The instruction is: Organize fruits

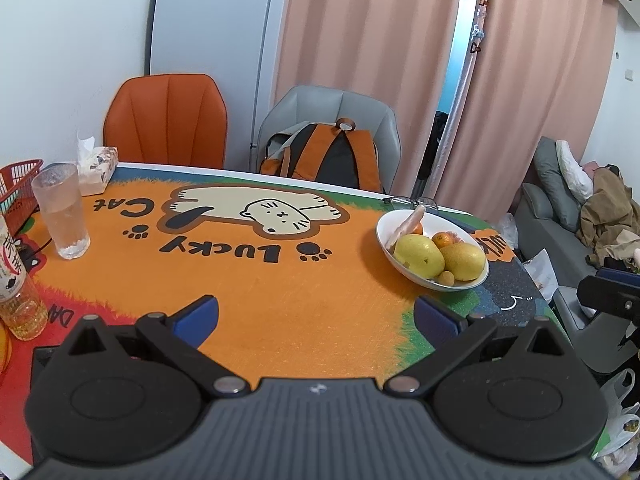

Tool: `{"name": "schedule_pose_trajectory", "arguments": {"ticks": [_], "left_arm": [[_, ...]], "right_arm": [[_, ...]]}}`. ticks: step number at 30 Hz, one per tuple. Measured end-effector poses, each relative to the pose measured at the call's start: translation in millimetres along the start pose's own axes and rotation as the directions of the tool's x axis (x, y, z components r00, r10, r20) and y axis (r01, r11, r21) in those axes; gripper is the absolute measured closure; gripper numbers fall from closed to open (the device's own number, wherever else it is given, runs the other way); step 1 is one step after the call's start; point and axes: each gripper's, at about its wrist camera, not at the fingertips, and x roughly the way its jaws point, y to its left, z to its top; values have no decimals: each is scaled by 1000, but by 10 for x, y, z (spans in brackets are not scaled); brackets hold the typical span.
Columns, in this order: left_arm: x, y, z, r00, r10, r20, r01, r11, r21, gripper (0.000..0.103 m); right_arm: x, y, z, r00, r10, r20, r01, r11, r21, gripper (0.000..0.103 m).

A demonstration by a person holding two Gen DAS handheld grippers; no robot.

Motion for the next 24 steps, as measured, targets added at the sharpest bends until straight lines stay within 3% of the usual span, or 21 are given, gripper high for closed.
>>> {"name": "schedule_pose_trajectory", "arguments": {"ticks": [24], "left_arm": [[15, -105, -46, 1000, -6, -12, 7, 999, 34, 0]], "right_arm": [[49, -17, -50, 1000, -4, -29, 5, 1000, 25, 0]]}}
